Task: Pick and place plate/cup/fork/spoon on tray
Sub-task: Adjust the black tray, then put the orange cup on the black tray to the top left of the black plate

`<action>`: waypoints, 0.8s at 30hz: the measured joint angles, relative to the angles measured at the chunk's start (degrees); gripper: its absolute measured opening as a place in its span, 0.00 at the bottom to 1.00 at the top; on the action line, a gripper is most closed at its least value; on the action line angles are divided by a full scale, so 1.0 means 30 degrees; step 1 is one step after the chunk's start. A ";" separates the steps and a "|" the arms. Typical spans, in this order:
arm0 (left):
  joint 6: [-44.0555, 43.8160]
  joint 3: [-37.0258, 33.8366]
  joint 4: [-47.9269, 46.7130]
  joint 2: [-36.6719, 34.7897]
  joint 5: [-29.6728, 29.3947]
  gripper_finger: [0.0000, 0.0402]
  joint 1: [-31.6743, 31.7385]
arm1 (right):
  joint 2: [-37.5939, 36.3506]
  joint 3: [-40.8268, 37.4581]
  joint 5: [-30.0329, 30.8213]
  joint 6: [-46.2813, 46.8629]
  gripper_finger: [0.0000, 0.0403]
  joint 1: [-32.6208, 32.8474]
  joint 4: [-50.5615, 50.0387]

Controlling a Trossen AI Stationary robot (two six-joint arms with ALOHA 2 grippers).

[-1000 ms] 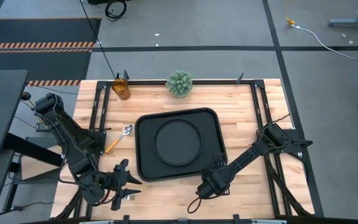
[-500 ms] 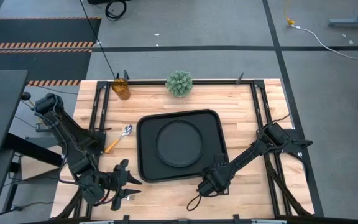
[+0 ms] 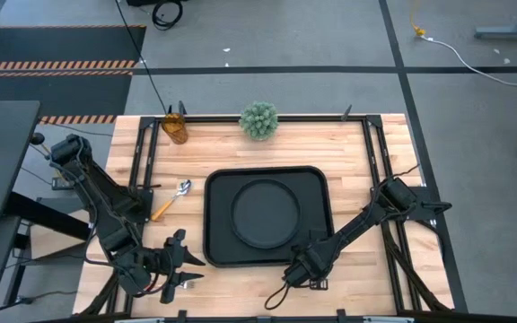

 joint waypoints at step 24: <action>0.3833 0.0007 0.2125 -0.0007 -0.0378 0.35 0.0000 | -0.4457 0.0007 1.0140 0.4622 0.38 0.2788 0.6370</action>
